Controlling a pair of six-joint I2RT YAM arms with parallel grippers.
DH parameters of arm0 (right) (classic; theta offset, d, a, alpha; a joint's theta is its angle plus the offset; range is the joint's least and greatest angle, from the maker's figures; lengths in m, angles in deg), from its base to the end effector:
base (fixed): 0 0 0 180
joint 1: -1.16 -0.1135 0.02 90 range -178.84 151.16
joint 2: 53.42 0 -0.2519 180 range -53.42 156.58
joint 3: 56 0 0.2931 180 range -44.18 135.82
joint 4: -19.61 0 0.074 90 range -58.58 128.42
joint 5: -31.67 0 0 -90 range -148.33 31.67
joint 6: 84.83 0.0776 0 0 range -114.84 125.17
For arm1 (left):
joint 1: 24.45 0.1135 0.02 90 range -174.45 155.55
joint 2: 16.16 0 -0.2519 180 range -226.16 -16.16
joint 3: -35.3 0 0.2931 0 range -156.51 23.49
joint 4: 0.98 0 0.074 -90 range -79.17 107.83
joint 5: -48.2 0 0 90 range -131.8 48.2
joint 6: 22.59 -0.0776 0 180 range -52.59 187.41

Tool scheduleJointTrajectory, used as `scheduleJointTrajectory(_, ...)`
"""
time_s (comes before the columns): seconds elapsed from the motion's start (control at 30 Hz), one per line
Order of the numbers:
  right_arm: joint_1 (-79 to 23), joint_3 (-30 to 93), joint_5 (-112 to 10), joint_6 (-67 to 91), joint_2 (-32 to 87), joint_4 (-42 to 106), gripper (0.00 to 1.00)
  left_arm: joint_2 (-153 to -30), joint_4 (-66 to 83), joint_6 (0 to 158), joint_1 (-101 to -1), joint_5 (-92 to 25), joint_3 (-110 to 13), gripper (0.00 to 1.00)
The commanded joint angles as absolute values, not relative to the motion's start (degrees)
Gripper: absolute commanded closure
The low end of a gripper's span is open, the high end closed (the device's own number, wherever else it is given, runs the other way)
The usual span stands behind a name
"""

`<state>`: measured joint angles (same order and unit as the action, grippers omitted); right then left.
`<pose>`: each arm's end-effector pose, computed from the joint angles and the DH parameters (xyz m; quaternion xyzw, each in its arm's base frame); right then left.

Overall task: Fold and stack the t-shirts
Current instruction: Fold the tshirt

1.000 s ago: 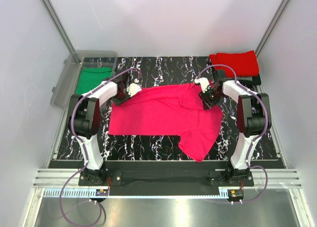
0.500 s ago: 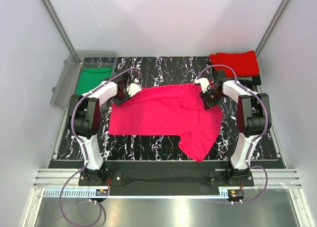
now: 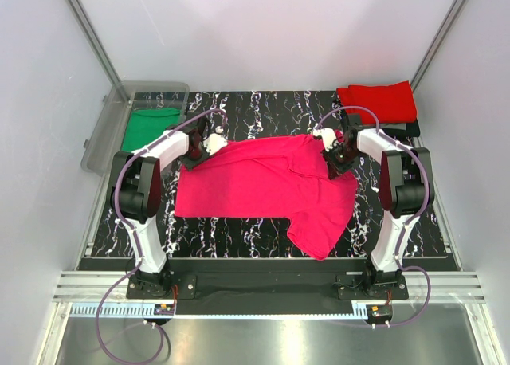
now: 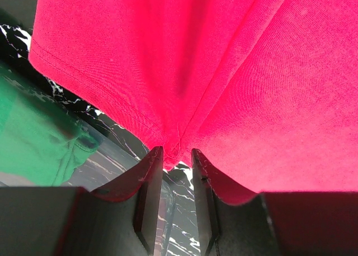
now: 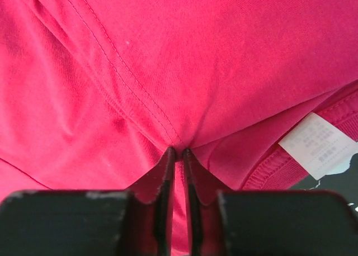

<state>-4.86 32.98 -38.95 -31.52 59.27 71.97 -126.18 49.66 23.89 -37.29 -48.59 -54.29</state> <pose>0.4159 0.0698 0.0852 -0.3753 0.9038 0.1295 0.1595 0.4212 -0.0866 0.1050 0.4564 0.8725 0.0998 0.1429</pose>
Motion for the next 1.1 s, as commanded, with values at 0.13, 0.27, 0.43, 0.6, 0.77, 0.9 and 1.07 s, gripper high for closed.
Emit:
scheduleJointTrajectory(0.13,-4.6,34.4,-38.3,-31.5,57.6,73.8,0.87,-125.6,48.3,24.3,-37.5,-49.7,-56.3,0.68)
scheduleJointTrajectory(0.27,-3.9,34.7,-39.9,-32.0,54.9,73.8,0.87,-125.7,48.3,24.5,-37.6,-49.5,-57.5,0.68)
scheduleJointTrajectory(0.43,-3.6,34.7,-40.7,-31.7,52.2,73.8,0.87,-125.7,48.3,24.8,-37.9,-49.2,-57.7,0.68)
scheduleJointTrajectory(0.6,-3.6,34.3,-40.8,-30.4,50.7,73.7,0.91,-125.3,48.3,25.0,-38.2,-48.9,-57.6,0.68)
scheduleJointTrajectory(0.77,-3.3,33.7,-40.7,-29.8,49.4,73.6,1.0,-124.6,48.2,24.4,-38.2,-49.1,-57.2,0.69)
scheduleJointTrajectory(0.9,-1.9,33.0,-40.9,-29.6,46.3,73.8,1.0,-123.9,47.6,22.7,-38.2,-49.9,-56.2,0.7)
scheduleJointTrajectory(1.07,-0.8,31.8,-41.6,-30.9,42.5,75.9,1.0,-124.4,47.0,22.2,-38.2,-49.9,-56.1,0.73)
